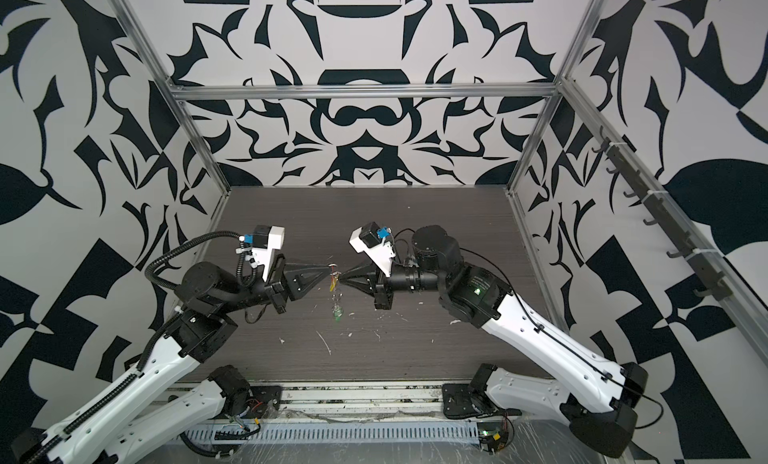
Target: Remove the keys from the keyring
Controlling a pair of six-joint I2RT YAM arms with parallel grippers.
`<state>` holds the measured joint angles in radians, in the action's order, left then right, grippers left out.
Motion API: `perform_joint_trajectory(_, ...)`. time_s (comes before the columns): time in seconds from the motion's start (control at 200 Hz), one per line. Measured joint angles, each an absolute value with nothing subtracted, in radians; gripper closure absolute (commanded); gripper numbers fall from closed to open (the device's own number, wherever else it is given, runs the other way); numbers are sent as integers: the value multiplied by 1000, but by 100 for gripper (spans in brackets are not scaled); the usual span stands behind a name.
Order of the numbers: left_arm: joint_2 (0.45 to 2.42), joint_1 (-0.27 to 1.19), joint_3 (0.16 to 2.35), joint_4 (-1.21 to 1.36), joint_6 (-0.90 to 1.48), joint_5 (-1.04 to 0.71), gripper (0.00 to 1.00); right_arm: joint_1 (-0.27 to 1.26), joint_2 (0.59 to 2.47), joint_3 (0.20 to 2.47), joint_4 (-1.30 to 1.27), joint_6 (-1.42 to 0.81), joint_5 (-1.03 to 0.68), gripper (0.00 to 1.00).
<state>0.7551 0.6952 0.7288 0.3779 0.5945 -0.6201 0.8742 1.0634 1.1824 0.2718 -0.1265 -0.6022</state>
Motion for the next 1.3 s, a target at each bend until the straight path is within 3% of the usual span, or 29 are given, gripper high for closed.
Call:
perform_joint_trajectory(0.6,775,694,695,522,663,-582,100,948,1097,1189,178,-98,-474,100)
perform_joint_trajectory(1.3,740,693,691,515,638,-534,100,960,1120,1185,101,-128,-466,100)
